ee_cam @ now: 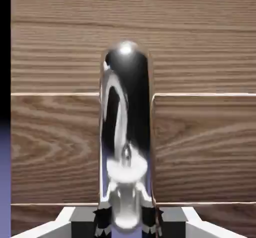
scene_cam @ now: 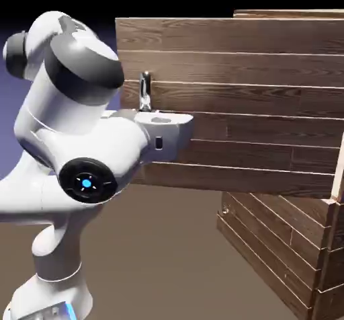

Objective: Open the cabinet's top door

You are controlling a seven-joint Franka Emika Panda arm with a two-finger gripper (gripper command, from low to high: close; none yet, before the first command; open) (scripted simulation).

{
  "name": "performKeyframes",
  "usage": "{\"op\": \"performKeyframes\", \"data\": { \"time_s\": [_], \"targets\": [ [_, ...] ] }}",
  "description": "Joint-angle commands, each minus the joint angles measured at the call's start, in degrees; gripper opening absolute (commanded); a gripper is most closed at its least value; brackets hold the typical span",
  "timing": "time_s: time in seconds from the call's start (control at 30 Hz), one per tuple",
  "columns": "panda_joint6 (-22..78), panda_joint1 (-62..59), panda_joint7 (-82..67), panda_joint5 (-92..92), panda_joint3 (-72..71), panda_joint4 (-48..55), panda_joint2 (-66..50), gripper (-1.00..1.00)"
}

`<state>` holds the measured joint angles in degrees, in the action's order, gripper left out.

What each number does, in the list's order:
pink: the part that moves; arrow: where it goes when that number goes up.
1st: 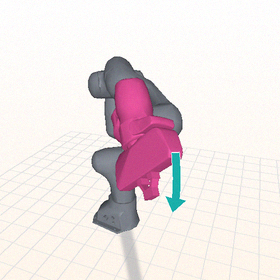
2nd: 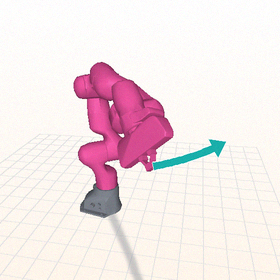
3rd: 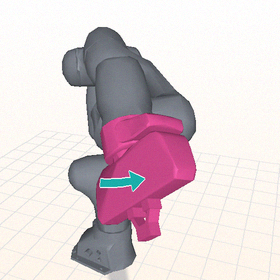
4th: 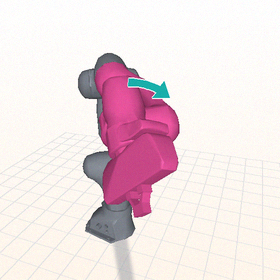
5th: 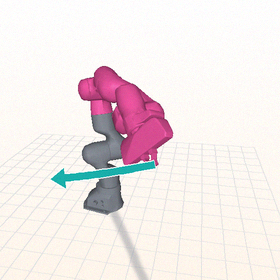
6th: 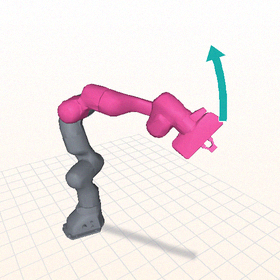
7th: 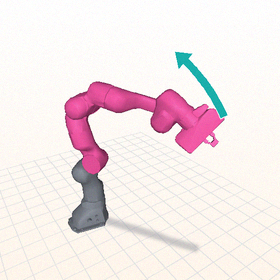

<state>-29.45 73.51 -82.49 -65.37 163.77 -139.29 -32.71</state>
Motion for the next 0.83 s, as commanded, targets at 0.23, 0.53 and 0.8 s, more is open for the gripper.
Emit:
{"op": "performKeyframes", "data": {
  "time_s": [0.23, 0.53, 0.8],
  "targets": [
    [1.5, 2.2, -6.2, 10.5, -1.2, 14.9, 16.6, -1.00],
    [5.0, 4.8, -7.6, 18.3, -3.6, 33.6, 34.1, -1.00],
    [8.7, 7.1, -5.2, 21.1, -5.5, 47.5, 45.9, 1.00]
  ]
}}
